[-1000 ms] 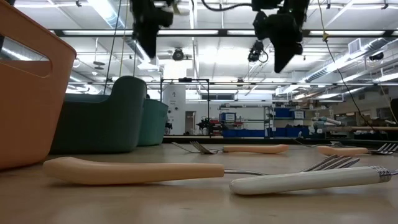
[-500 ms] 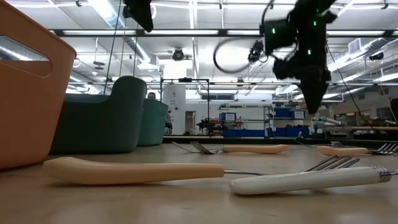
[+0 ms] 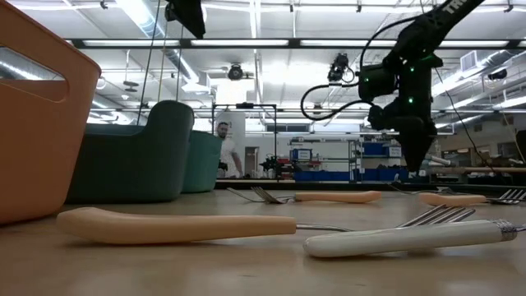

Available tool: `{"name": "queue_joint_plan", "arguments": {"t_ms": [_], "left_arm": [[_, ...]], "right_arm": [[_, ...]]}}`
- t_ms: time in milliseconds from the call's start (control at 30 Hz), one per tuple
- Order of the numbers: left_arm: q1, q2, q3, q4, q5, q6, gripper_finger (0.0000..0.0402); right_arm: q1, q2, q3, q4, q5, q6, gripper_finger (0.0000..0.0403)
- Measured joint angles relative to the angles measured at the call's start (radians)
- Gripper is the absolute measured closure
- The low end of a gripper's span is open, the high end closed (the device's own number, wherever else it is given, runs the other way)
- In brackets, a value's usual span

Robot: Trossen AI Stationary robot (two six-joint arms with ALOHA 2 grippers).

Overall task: Sort silverware by color (type)
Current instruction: Put the black fork into the orange bin

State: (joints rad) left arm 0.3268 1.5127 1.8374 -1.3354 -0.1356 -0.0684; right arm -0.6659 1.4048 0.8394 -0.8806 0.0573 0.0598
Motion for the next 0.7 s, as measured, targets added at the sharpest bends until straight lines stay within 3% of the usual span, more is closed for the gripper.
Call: {"name": "queue_joint_plan", "arguments": {"t_ms": [333, 700], "left_arm": [[-0.020, 0.000, 0.000, 0.000, 0.000, -0.035, 0.0292], [-0.022, 0.000, 0.000, 0.032, 0.000, -0.051, 0.0292]], "right_arm": [[-0.071, 0.000, -0.054, 0.100, -0.049, -0.135, 0.0274], [-0.097, -0.003, -0.196, 0.224, 0.006, -0.193, 0.0275]]}}
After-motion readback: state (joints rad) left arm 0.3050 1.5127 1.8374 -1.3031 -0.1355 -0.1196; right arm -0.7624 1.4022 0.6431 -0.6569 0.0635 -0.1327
